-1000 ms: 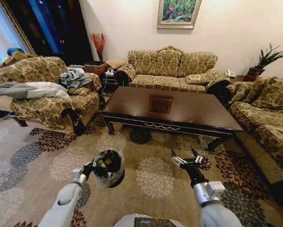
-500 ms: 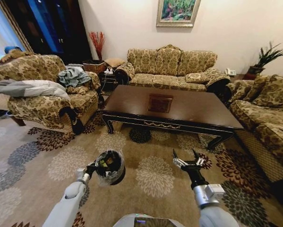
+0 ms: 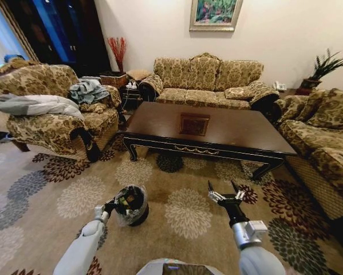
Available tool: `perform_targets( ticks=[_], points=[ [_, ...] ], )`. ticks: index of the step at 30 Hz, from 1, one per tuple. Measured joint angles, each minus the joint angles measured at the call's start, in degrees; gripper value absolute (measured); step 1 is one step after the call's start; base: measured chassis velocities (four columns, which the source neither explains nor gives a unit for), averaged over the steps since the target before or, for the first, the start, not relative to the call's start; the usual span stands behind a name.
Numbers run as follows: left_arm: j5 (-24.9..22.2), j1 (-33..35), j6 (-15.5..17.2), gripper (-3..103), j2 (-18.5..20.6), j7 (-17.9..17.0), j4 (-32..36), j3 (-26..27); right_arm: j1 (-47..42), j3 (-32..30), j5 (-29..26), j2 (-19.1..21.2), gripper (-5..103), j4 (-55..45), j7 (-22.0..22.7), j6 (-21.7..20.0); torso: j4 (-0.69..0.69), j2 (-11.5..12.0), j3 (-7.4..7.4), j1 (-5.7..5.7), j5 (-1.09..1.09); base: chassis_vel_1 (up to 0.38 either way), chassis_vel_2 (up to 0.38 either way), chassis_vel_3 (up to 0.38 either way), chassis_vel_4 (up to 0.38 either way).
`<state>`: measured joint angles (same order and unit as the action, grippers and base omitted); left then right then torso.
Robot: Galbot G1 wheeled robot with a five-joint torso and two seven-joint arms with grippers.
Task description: Move to the front of the table and place the trash on the table into the trash bin.
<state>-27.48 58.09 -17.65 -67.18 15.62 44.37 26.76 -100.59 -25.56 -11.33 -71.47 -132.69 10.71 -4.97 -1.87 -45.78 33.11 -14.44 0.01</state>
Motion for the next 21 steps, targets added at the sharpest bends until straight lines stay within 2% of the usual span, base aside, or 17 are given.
perform_targets(
  ticks=[1, 4, 11, 21],
  points=[
    [0.5, -1.0, -1.0, 3, -0.4, 0.1, -1.4, 0.0, -0.2, 0.0, 0.0, 0.1, 100, -0.1, 0.0, 0.1, 0.02, 0.4, -0.23, 0.16, -0.01, 0.000, 0.000, 0.000, 0.000],
    [1.7, -1.6, -0.7, 3, -0.9, 0.0, -2.2, 0.0, -0.3, 0.0, 0.0, 0.3, 100, -0.5, 0.1, 0.1, 0.03, 1.0, -0.61, 0.42, -0.02, 0.000, 0.000, 0.000, 0.000],
    [7.3, -1.3, 4.5, 3, -1.4, -3.6, -2.2, 0.6, -0.5, -0.2, -0.1, 0.4, 100, -1.0, 0.4, 0.7, 0.00, 3.0, -1.71, 1.27, -0.01, 0.000, 0.000, 0.000, 0.000],
    [7.7, -0.9, 5.9, 3, -0.4, -4.5, -1.9, 0.7, 0.4, -0.1, -0.1, 0.2, 100, 0.0, 0.4, 1.0, 0.00, 5.3, -3.07, 2.22, -0.02, 0.000, 0.000, 0.000, 0.000]
  ],
)
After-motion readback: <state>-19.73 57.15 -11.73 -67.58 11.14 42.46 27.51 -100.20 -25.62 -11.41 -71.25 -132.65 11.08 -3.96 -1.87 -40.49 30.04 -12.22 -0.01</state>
